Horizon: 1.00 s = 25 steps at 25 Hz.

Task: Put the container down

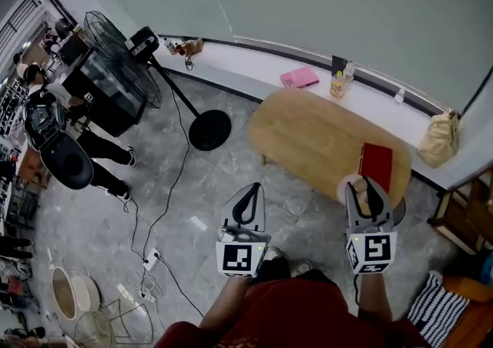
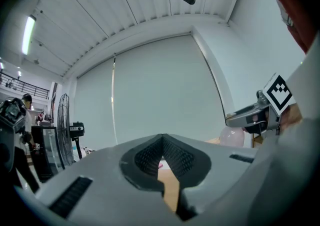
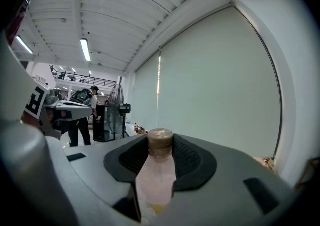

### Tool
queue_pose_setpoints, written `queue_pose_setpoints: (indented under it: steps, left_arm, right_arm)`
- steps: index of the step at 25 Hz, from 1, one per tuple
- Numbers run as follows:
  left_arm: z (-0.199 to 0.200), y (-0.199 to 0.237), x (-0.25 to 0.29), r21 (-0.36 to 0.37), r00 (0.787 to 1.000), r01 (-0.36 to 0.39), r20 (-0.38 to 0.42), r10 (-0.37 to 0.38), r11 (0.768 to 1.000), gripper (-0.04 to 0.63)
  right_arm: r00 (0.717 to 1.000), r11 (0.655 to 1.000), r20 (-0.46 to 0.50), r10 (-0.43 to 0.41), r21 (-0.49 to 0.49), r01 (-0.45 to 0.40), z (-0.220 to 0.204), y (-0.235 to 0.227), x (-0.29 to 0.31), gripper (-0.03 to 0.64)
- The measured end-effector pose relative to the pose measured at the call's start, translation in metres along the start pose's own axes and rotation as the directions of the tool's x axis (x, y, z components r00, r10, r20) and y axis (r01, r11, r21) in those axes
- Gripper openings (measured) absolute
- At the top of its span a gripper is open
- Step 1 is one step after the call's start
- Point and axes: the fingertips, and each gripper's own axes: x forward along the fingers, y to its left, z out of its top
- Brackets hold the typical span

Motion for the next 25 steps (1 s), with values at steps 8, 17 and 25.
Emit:
queue_pose_setpoints:
  steps: [8,17,25]
  left_arm:
    - [-0.023,0.017,0.040,-0.043,0.998,0.055,0.004,-0.055,0.998,0.005]
    - [-0.026,0.095,0.115,-0.060,0.994,0.100,0.053,-0.096,0.993,0.005]
    - [-0.040,0.190,0.165,-0.102,0.995,0.085,0.054,-0.079,0.991,0.005]
  right_arm:
    - [0.999,0.999,-0.016,-0.048,-0.008,0.047,-0.006,-0.003,0.038,0.141]
    - [0.997,0.997,-0.042,-0.065,-0.037,0.063,0.014,0.024,0.134,0.141]
    - [0.997,0.996,-0.051,-0.054,-0.072,0.050,0.038,0.065,0.232,0.141]
